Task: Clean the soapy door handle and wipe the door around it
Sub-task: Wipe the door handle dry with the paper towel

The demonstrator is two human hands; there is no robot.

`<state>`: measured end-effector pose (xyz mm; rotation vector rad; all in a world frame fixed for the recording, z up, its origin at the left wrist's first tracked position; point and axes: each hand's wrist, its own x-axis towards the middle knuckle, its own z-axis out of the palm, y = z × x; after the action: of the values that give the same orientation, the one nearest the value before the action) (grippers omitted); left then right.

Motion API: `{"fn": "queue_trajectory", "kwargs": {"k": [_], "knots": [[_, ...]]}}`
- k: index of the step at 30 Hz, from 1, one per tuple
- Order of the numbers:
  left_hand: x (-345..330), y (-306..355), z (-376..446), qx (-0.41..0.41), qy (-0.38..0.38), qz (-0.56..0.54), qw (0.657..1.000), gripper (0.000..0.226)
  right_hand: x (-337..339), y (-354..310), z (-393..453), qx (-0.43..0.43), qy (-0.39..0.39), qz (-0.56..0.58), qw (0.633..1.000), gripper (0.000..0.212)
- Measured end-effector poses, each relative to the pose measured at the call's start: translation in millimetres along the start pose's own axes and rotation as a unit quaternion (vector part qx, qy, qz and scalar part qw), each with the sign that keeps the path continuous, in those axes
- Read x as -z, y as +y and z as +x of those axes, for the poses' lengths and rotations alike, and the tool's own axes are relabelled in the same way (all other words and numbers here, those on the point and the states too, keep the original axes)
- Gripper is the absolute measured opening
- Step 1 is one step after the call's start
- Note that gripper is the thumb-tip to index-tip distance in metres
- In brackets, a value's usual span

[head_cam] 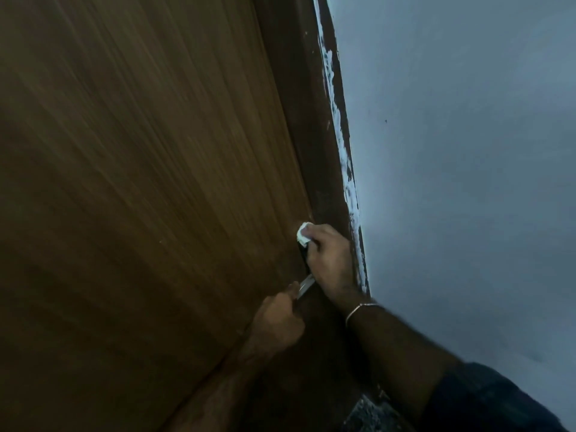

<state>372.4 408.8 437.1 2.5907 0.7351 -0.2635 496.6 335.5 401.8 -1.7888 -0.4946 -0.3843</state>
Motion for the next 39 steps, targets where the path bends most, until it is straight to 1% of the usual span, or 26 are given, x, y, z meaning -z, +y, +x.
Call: {"fn": "queue_trajectory", "kwargs": {"k": [2, 3, 6, 9, 11, 13, 16, 17, 19, 21, 22, 23, 25, 27, 28, 31, 34, 37, 38, 39], "knots": [[1, 2, -1, 0.001, -0.001, -0.001, 1.000, 0.068, 1, 3, 5, 0.104, -0.029, -0.084, 0.991, 0.029], [2, 3, -1, 0.001, -0.001, 0.000, 1.000, 0.067, 2, 6, 7, 0.129, -0.044, -0.112, 0.984, 0.028], [3, 7, -2, 0.011, -0.003, -0.015, 1.000, 0.060, 6, 18, 7, 0.164, -0.094, -0.146, 0.971, 0.027], [4, 8, -6, 0.001, 0.006, -0.009, 1.000, 0.060, 5, 30, -5, 0.204, -0.177, -0.208, 0.940, 0.027], [5, 8, -6, 0.008, 0.005, -0.006, 1.000, 0.062, 6, 31, -6, 0.217, -0.202, -0.242, 0.924, 0.027], [6, 8, -7, 0.009, 0.001, -0.002, 1.000, 0.064, 9, 28, 0, 0.260, -0.229, -0.287, 0.893, 0.028], [5, 9, -9, 0.011, -0.008, -0.004, 1.000, 0.070, 20, 16, 16, 0.368, -0.275, -0.363, 0.810, 0.028], [5, 9, -10, 0.010, -0.008, 0.000, 1.000, 0.071, 24, 7, 22, 0.395, -0.274, -0.383, 0.789, 0.025], [5, 8, -11, 0.014, -0.007, 0.002, 1.000, 0.069, 28, -15, 40, 0.426, -0.242, -0.413, 0.768, 0.017], [5, 8, -11, 0.019, -0.008, -0.008, 1.000, 0.066, 34, -37, 61, 0.445, -0.203, -0.444, 0.750, 0.012], [5, 8, -11, 0.020, -0.013, -0.019, 1.000, 0.066, 39, -44, 71, 0.454, -0.195, -0.468, 0.733, 0.013], [5, 9, -11, 0.020, -0.019, -0.031, 0.999, 0.067, 43, -47, 78, 0.465, -0.194, -0.496, 0.708, 0.016], [5, 9, -11, 0.016, -0.022, -0.044, 0.999, 0.072, 50, -42, 84, 0.485, -0.197, -0.562, 0.641, 0.025], [6, 11, -12, 0.016, -0.015, -0.040, 0.999, 0.074, 52, -33, 81, 0.488, -0.212, -0.621, 0.576, 0.031], [6, 12, -12, 0.018, -0.014, -0.038, 0.999, 0.074, 52, -28, 78, 0.484, -0.229, -0.636, 0.555, 0.032], [5, 13, -16, 0.011, -0.015, -0.028, 0.999, 0.075, 59, -8, 67, 0.479, -0.276, -0.648, 0.524, 0.038], [5, 12, -18, 0.013, -0.027, -0.046, 0.999, 0.077, 68, 9, 56, 0.480, -0.289, -0.657, 0.504, 0.045], [5, 10, -17, 0.017, -0.029, -0.054, 0.998, 0.078, 74, 11, 51, 0.481, -0.305, -0.679, 0.463, 0.048], [4, 9, -16, 0.017, -0.029, -0.057, 0.998, 0.078, 77, 6, 54, 0.487, -0.300, -0.677, 0.463, 0.047], [4, 8, -15, 0.017, -0.030, -0.057, 0.998, 0.079, 82, -1, 60, 0.493, -0.287, -0.667, 0.479, 0.044]]}}
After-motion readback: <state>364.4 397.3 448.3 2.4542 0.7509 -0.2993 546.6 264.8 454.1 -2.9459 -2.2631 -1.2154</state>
